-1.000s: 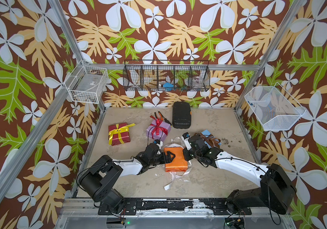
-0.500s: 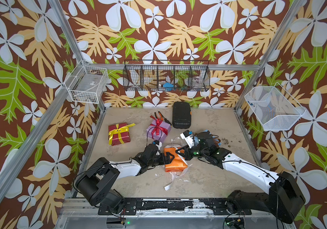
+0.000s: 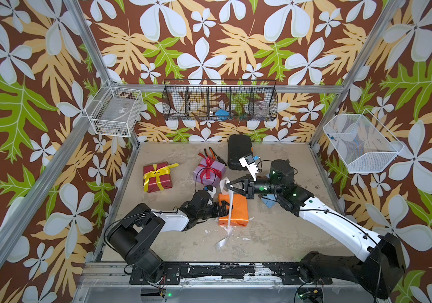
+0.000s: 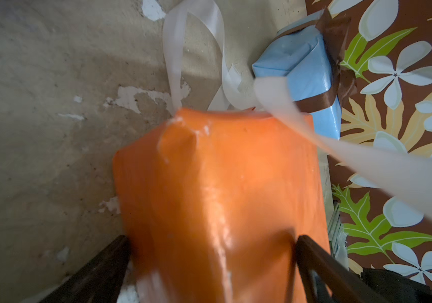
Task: Untie the ribbon bows on the gift boxes
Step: Pull the ribbon from the gift box.
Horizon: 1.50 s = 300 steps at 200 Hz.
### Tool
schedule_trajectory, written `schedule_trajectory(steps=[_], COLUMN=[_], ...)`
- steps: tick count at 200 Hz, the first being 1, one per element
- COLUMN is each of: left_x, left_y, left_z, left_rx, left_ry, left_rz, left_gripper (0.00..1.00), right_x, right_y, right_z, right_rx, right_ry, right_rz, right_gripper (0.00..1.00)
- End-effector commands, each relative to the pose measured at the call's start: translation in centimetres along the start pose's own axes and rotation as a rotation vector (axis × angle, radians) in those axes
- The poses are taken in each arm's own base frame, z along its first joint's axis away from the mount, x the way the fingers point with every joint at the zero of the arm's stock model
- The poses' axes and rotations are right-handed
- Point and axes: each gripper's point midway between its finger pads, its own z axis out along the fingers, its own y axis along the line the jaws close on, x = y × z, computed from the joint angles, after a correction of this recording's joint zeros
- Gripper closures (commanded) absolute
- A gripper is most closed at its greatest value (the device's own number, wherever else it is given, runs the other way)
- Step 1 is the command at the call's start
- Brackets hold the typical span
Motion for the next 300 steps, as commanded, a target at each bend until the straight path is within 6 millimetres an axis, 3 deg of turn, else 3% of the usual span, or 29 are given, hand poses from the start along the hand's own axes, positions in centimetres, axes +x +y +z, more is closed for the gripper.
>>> schedule_trajectory(steps=[1,42,203,238,300], left_x=[3.3,3.5,3.2,3.2,3.3], left_y=[5.2,5.7,5.8,5.9,6.1], left_z=[-0.6,-0.7,-0.5,-0.6,-0.7], left_rx=[-0.211,-0.236,-0.266,-0.272,-0.281], left_ry=[0.102,0.11,0.12,0.119,0.122], left_rz=[-0.018,-0.013,0.005,0.009,0.013], left_gripper=[0.01,0.02,0.02,0.02,0.02], right_x=[-2.9,-6.8,-17.6,-20.3,-24.5], right_y=[2.1,3.7,12.3,14.3,14.8], right_z=[-1.0,-2.8,-6.4,-8.6,-14.4], right_rx=[-0.025,-0.01,0.008,0.064,0.182], right_ry=[-0.062,-0.145,-0.303,-0.366,-0.5], right_rz=[-0.077,-0.143,-0.395,-0.464,-0.504], right_gripper=[1.0,1.0,1.0,1.0,1.0])
